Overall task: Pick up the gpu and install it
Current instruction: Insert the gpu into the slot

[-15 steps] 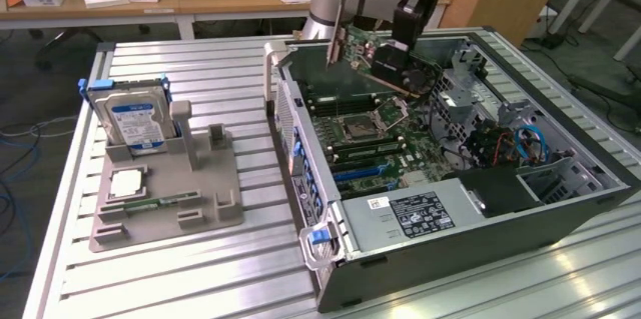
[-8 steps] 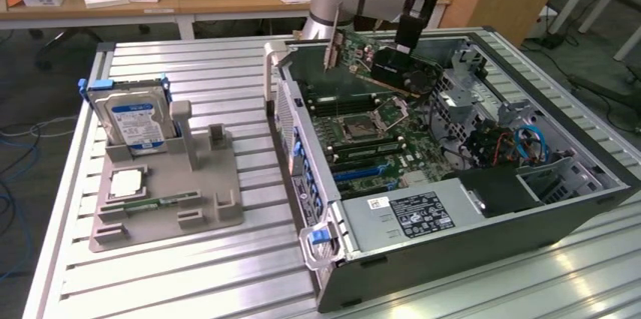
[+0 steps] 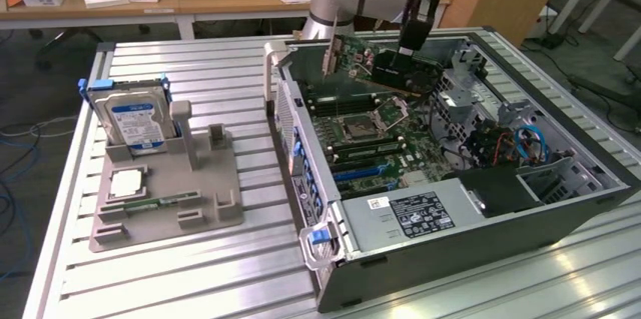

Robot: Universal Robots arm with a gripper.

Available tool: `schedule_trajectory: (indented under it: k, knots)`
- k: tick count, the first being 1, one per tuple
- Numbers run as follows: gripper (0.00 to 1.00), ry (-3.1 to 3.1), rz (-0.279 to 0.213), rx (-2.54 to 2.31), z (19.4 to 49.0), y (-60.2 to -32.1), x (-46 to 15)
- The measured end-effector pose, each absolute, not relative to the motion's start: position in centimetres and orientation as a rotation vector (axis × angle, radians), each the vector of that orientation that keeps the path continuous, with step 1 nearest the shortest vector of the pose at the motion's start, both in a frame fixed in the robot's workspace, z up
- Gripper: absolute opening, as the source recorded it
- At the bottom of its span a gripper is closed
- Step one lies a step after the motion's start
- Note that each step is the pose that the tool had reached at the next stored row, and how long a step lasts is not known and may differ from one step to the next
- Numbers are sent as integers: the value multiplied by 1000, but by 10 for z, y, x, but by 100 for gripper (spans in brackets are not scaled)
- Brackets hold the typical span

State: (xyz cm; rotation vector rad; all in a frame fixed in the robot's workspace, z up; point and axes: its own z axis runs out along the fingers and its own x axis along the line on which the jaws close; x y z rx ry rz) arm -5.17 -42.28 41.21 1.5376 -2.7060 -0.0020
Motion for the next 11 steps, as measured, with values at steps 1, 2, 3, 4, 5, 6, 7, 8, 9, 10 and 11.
schedule_trajectory:
  k: [1,2,3,4,5,6,7,8,9,10,11]
  knots:
    - [26,-2695,-1,1558,412,-423,-52]
    - [26,-2685,0,1577,412,-423,-52]
    - [26,-2674,1,1597,411,-423,-52]
    - [26,-2664,2,1616,411,-423,-52]
    - [26,-2653,3,1635,411,-423,-52]
    - [26,-2642,4,1654,411,-423,-52]
    - [26,-2630,5,1674,410,-423,-52]
    - [26,-2618,5,1693,410,-423,-52]
    - [26,-2605,6,1713,409,-423,-52]
    - [26,-2592,6,1733,409,-423,-52]
    - [26,-2579,6,1753,408,-423,-52]
